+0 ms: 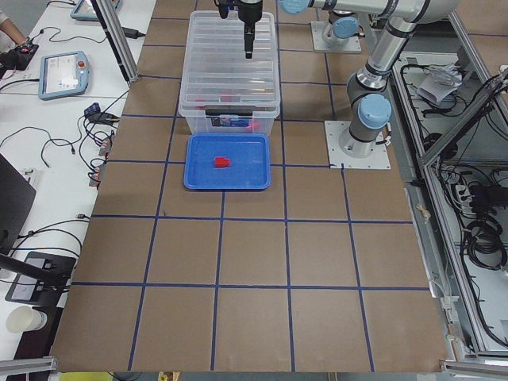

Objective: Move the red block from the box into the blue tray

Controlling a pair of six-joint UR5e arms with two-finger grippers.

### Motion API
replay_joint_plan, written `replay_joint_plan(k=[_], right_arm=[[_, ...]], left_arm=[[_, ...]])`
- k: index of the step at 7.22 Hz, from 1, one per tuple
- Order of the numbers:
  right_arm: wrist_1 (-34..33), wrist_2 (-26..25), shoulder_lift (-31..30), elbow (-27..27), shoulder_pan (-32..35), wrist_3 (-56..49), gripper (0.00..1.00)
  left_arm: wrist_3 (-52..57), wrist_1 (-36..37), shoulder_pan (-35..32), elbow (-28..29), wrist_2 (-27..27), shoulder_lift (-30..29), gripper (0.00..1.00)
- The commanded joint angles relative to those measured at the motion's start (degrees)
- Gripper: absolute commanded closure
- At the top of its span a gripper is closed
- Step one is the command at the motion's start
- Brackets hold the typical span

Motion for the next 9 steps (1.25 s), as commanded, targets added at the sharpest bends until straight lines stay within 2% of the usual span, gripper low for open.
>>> replay_joint_plan(k=[1,2,4,6,9], right_arm=[[0.28,-0.04,-6.43,0.32,-0.08,-0.09,0.0],[0.45,-0.04,-9.96,0.93,0.0,-0.09,0.0],[9.47,0.31,-14.88,0.58,0.27,0.43,0.0],[11.87,0.58,-16.4,1.02,3.07,0.44,0.0],[11.36,2.16,-16.58,1.02,3.61,0.61,0.0]], left_arm=[[0.03,0.0,0.0,0.04,-0.04,-0.01,0.0],[-0.05,0.0,0.0,0.04,-0.12,-0.01,0.0],[-0.05,0.09,0.0,0.04,-0.3,-0.01,0.0],[0.03,0.0,0.09,-0.14,-0.39,-0.01,0.0],[-0.05,0.09,0.09,0.12,-0.04,-0.1,0.0]])
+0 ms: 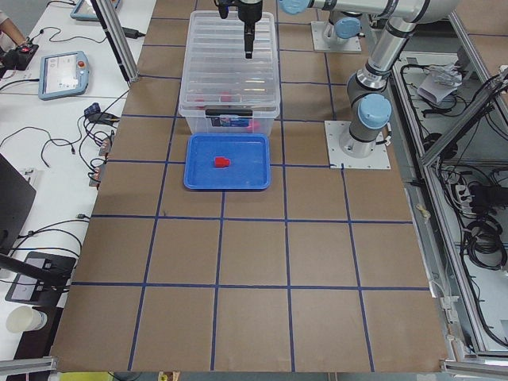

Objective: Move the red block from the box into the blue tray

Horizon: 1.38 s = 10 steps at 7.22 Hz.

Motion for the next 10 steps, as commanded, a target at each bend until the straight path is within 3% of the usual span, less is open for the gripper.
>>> replay_joint_plan(k=[1,10], right_arm=[[-0.52,0.44,-0.15,-0.07,0.17,-0.05,0.0],[-0.61,-0.17,-0.15,-0.16,0.08,-0.14,0.0]], left_arm=[[-0.01,0.1,-0.03,0.15,0.29,0.11,0.0],[0.08,1.15,-0.03,-0.03,0.12,0.02,0.0]])
